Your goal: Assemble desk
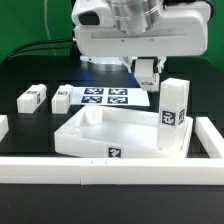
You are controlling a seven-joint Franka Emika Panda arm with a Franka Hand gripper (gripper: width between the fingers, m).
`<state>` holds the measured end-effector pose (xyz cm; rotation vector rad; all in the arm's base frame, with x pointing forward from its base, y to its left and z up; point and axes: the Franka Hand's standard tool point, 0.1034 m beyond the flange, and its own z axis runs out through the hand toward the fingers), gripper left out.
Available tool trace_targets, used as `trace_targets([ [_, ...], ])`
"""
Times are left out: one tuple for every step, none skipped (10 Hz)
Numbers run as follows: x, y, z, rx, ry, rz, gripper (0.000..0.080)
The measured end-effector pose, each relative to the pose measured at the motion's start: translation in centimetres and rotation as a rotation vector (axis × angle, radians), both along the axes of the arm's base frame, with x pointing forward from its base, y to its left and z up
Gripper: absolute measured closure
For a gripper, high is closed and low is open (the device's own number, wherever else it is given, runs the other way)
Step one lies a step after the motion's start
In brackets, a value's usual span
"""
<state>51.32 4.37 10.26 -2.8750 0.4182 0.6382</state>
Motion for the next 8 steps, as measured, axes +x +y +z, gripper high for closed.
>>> trace_targets([
  [0.0, 0.1, 0.1, -0.009, -0.036, -0.003, 0.0511],
  [0.9, 0.0, 0.1, -0.031, -0.125, -0.010, 0.0511],
  [1.0, 0.0, 0.1, -0.051, -0.199, -0.014, 0.0511],
  [0.9, 0.1, 0.2, -0.061, -0.238, -0.014, 0.0511],
  [1.9, 0.2, 2.1, -0.059, -0.283, -0.017, 0.0511],
  [3.0, 0.1, 4.3, -0.058, -0.343, -0.025, 0.0511],
  [4.1, 0.1, 5.6, -0.066, -0.412, -0.034, 0.0511],
  [4.6, 0.3, 5.8, -0.081, -0.479, -0.042, 0.0511],
])
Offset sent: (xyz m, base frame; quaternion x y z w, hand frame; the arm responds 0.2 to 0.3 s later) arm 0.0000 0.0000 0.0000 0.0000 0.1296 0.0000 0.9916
